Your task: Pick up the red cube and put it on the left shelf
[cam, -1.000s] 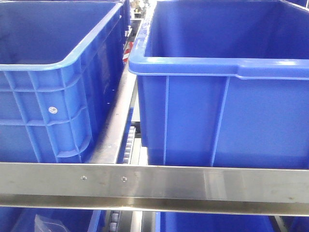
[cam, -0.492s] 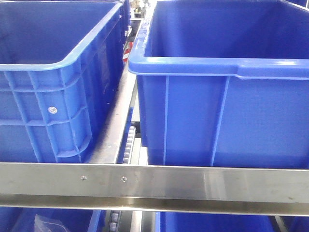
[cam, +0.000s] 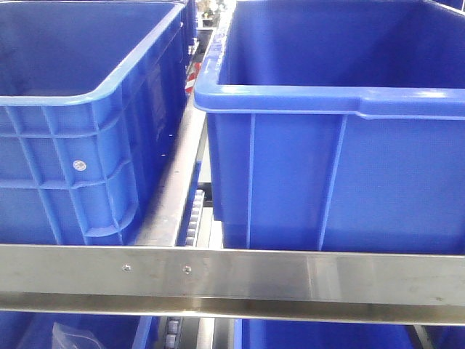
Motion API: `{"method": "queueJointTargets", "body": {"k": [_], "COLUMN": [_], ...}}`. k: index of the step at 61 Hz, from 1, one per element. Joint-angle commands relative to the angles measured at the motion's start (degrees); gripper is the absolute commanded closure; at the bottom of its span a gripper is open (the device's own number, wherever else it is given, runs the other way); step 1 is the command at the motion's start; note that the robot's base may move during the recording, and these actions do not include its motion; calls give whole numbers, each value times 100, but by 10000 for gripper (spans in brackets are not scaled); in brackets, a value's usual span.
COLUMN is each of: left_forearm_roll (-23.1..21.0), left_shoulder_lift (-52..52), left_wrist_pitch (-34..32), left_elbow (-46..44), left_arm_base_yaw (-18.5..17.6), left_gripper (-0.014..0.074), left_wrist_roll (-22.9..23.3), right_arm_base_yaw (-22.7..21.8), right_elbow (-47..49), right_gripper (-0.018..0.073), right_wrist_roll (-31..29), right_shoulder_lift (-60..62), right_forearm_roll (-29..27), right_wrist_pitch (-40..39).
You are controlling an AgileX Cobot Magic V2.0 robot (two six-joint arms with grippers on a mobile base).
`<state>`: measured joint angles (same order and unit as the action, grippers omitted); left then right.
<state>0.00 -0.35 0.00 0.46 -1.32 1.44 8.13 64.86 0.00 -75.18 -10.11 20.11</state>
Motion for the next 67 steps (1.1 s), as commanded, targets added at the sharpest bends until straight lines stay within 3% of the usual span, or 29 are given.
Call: {"method": "queueJointTargets", "body": {"k": [1,16,23,26,30,40,53,67], "left_forearm_roll": [0,0,0,0,0,0,0,0], "left_shoulder_lift": [-82,-82,-82,-82,-82,-82,-82,-82], "left_wrist_pitch": [-495,-495,-495,-495,-495,-495,-495,-495], "left_elbow": [141,141,141,141,141,141,141,141], "left_arm_base_yaw": [11,11,11,11,11,11,11,11], "left_gripper": [495,495,495,495,495,495,495,495], "left_wrist_roll": [-1,-1,-1,-1,-1,-1,-1,-1], "right_arm_base_yaw": [-12,-12,-12,-12,-12,-12,-12,-12], "right_elbow": [257,252,44,-157,-465,-1462,-2030,-2059], "right_gripper": [73,112,359,528,482,511,511,511], "right_wrist_roll": [-35,-35,-35,-35,-35,-35,-35,-35], "right_shoulder_lift": [109,160,433,679,1036,2151,3110,3309], "right_forearm_roll": [-37,-37,-37,-37,-37,-37,-37,-37], "right_wrist_pitch": [-412,-395,-545,-691,-988,-1788,-1786,-1785]}}
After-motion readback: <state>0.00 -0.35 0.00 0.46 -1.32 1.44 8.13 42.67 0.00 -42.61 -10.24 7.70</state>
